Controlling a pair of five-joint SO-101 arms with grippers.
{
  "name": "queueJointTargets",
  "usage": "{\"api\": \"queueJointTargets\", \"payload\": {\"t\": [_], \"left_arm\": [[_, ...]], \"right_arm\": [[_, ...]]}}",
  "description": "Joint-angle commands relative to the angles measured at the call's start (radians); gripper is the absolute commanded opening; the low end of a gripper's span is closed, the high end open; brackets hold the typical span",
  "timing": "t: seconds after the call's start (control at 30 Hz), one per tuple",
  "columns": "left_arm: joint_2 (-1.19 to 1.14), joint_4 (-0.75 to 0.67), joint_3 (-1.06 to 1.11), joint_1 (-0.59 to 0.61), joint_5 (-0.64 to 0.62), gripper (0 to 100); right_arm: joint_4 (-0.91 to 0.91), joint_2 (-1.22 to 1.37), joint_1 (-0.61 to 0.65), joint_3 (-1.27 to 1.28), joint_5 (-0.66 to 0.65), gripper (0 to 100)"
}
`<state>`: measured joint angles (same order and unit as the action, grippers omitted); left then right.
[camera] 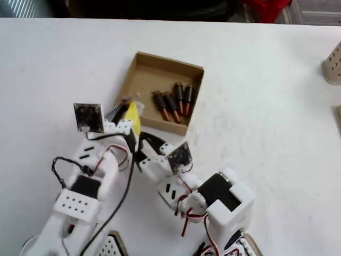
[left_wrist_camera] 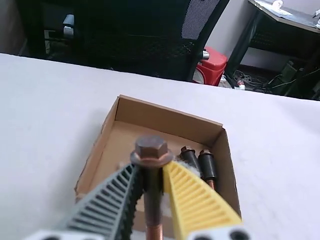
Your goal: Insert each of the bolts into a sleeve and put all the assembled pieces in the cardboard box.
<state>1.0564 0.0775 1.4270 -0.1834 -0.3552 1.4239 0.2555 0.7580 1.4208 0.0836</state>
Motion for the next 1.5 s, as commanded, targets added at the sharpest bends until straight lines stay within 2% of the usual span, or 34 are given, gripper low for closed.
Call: {"api": "queueJointTargets", "payload": {"t": [0.0, 0.13, 0.43, 0.63, 0.83, 0.93, 1.47], "left_arm": [[0.166, 0.127, -0.051, -0.019, -0.012, 2], [0.159, 0.14, -0.041, -0.027, -0.009, 3], [0.025, 0.021, -0.02, -0.022, -0.008, 3], [0.008, 0.028, -0.014, -0.021, 0.005, 3], [0.013, 0.084, -0.014, -0.022, 0.041, 3], [0.013, 0.16, -0.021, -0.027, 0.044, 3], [0.013, 0.336, -0.02, -0.056, 0.187, 5]], "right_arm": [[-0.001, -0.004, 0.005, -0.035, 0.002, 1.6], [-0.001, -0.004, 0.005, -0.035, 0.002, 1.6], [-0.001, -0.004, 0.004, -0.035, 0.002, 1.6], [-0.001, -0.004, 0.001, -0.032, 0.002, 1.6], [-0.001, -0.005, 0.004, -0.031, 0.002, 1.6], [-0.001, -0.005, 0.004, -0.031, 0.002, 1.6], [-0.001, -0.015, 0.013, -0.008, 0.002, 1.6]]}}
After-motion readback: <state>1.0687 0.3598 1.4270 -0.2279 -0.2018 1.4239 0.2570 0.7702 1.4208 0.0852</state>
